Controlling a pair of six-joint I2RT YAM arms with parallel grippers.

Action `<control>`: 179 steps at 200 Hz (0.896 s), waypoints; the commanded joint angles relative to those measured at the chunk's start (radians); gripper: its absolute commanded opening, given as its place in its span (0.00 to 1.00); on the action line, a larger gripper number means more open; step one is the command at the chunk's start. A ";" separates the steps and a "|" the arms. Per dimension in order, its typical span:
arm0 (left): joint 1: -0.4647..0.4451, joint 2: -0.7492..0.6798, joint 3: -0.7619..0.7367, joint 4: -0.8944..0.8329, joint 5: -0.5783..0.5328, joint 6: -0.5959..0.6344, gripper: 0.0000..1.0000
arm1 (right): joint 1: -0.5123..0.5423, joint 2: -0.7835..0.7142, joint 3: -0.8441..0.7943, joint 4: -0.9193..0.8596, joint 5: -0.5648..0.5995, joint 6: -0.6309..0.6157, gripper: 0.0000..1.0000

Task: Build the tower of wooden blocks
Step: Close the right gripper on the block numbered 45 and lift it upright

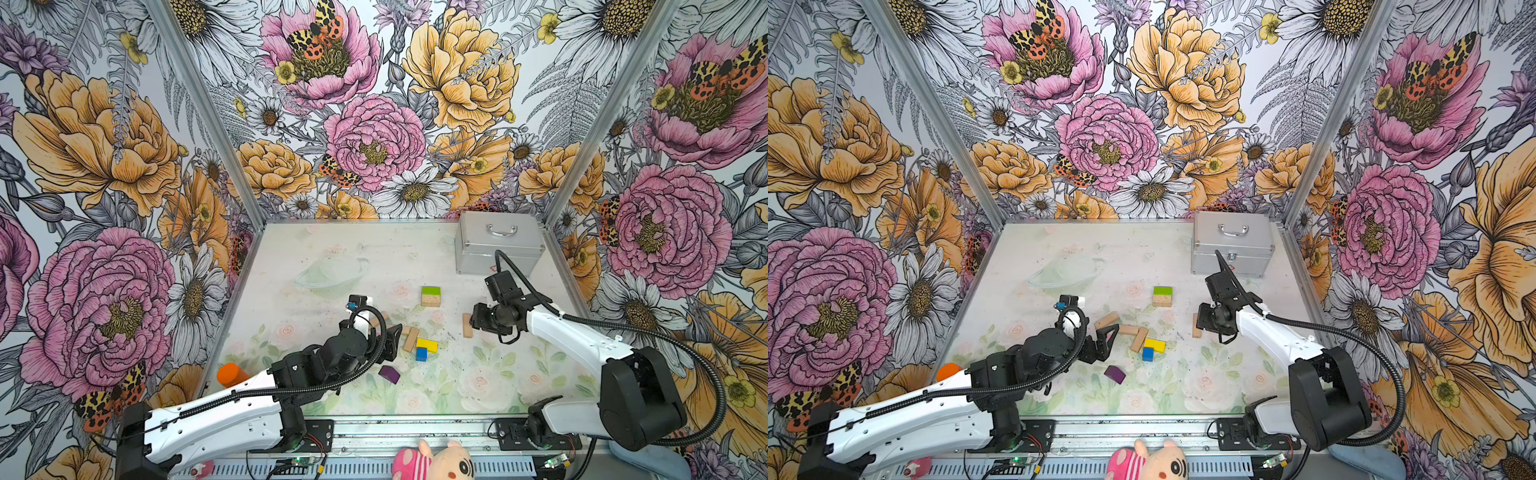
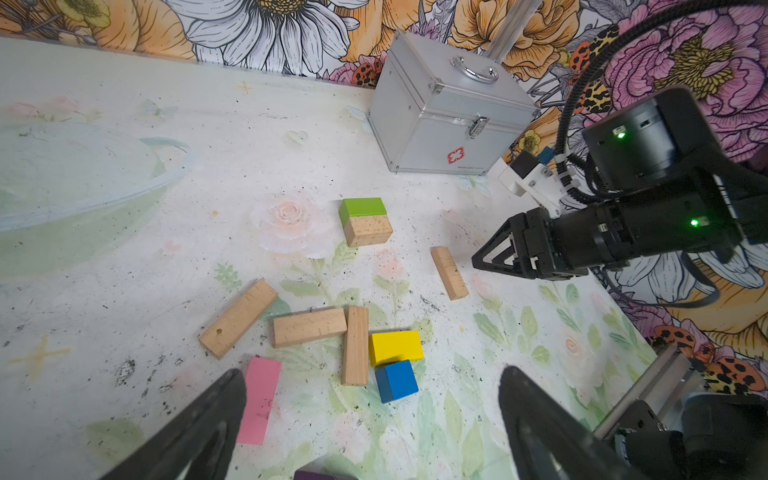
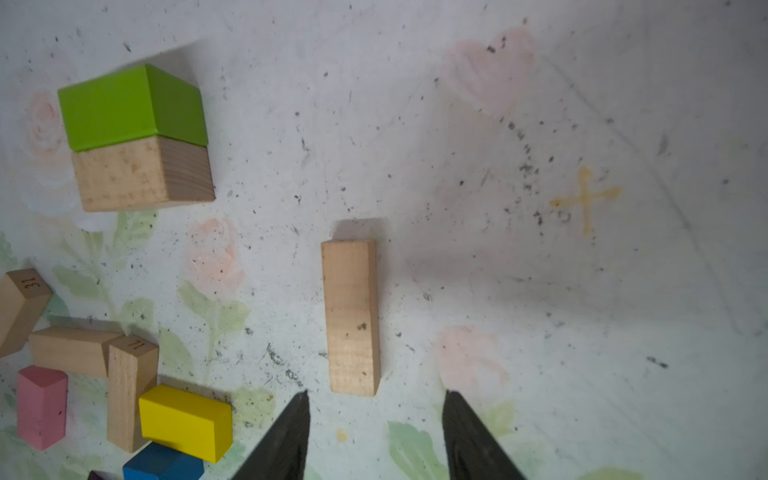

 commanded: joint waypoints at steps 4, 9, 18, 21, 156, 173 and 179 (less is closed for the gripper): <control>-0.004 -0.033 -0.023 -0.004 -0.010 0.001 0.96 | 0.039 0.057 0.050 -0.011 0.078 0.032 0.54; -0.005 -0.038 -0.027 -0.007 -0.010 0.001 0.96 | 0.047 0.067 0.056 -0.012 0.083 0.035 0.54; -0.006 -0.047 -0.033 -0.008 -0.010 0.001 0.96 | 0.056 0.084 0.064 -0.012 0.090 0.038 0.54; -0.006 -0.050 -0.035 -0.008 -0.009 0.002 0.96 | 0.060 0.089 0.068 -0.012 0.093 0.039 0.53; -0.008 0.100 0.005 -0.050 0.378 0.146 0.97 | 0.081 0.297 0.145 0.017 0.115 0.044 0.39; -0.012 0.121 0.013 -0.059 0.382 0.159 0.97 | 0.082 0.303 0.150 0.015 0.118 0.044 0.34; -0.010 0.125 0.016 -0.059 0.383 0.164 0.97 | 0.081 0.303 0.151 0.015 0.118 0.042 0.33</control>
